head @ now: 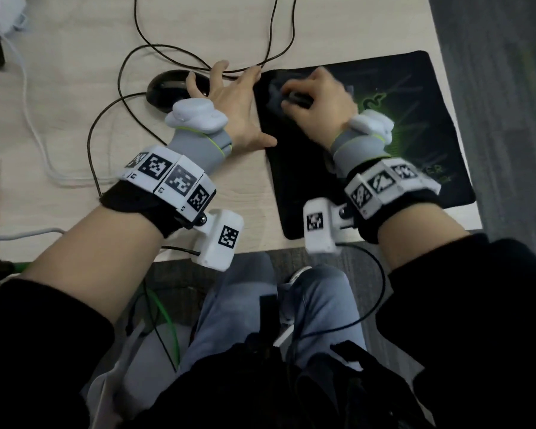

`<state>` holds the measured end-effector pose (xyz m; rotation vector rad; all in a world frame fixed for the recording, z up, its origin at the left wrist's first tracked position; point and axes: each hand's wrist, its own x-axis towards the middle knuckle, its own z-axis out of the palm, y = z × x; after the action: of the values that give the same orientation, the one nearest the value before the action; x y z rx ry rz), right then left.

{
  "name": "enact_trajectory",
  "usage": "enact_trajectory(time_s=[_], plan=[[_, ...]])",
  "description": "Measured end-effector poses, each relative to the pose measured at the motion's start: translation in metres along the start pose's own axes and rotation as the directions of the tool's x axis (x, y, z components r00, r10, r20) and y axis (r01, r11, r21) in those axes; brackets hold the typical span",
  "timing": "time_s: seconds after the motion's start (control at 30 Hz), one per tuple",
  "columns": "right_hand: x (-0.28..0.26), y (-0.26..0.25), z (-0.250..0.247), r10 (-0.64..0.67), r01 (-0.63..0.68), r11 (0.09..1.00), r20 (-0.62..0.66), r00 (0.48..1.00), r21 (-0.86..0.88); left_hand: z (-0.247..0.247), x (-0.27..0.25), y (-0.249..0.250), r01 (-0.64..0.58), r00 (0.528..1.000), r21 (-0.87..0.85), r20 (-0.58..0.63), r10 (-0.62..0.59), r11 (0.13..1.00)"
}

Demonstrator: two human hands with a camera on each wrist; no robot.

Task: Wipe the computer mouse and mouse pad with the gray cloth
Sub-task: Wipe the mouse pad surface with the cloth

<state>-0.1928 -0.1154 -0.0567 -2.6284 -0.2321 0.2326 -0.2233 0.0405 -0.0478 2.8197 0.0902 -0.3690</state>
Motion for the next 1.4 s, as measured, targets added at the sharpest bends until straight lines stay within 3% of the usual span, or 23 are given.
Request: enact_trajectory(time_s=[0.13,0.33,0.5,0.7,0.93,1.07,1.2,1.3,1.4], plan=[[0.019,0.002,-0.01,0.097,-0.097,0.995,-0.025,0.995,0.01,-0.003,-0.005,0.002,-0.021,1.0,0.009,-0.019,0.021,1.0],[-0.007,-0.004,0.008,-0.069,0.07,0.998,0.094,0.993,-0.005,-0.006,-0.008,0.003,-0.034,0.999,0.03,0.005,0.033,0.999],[0.016,-0.008,-0.004,0.01,-0.01,1.0,0.037,0.999,0.015,-0.001,-0.008,0.0,-0.036,0.999,0.024,-0.014,0.036,0.999],[-0.008,-0.013,0.004,-0.095,0.1,0.995,0.159,0.983,-0.027,0.002,-0.005,-0.004,-0.039,0.999,0.033,-0.025,0.04,0.999],[0.012,-0.022,-0.002,-0.049,0.055,0.996,0.095,0.994,-0.068,0.0,-0.008,0.0,-0.015,1.0,0.077,-0.021,0.016,0.997],[-0.012,-0.016,0.002,-0.1,0.109,0.993,0.163,0.982,-0.048,0.003,-0.004,-0.004,-0.016,1.0,0.079,-0.019,0.017,0.997],[0.001,-0.018,0.0,-0.036,0.024,0.996,0.139,0.99,0.087,0.006,0.001,-0.006,-0.008,1.0,0.095,-0.014,0.01,0.995],[0.011,-0.007,-0.01,0.065,-0.066,0.998,0.029,0.997,0.022,0.007,0.001,-0.005,0.024,1.0,0.118,-0.016,-0.022,0.993],[-0.004,0.002,-0.018,0.101,-0.103,0.993,0.034,0.994,0.064,0.006,0.0,-0.003,0.031,1.0,0.112,-0.006,-0.031,0.993]])
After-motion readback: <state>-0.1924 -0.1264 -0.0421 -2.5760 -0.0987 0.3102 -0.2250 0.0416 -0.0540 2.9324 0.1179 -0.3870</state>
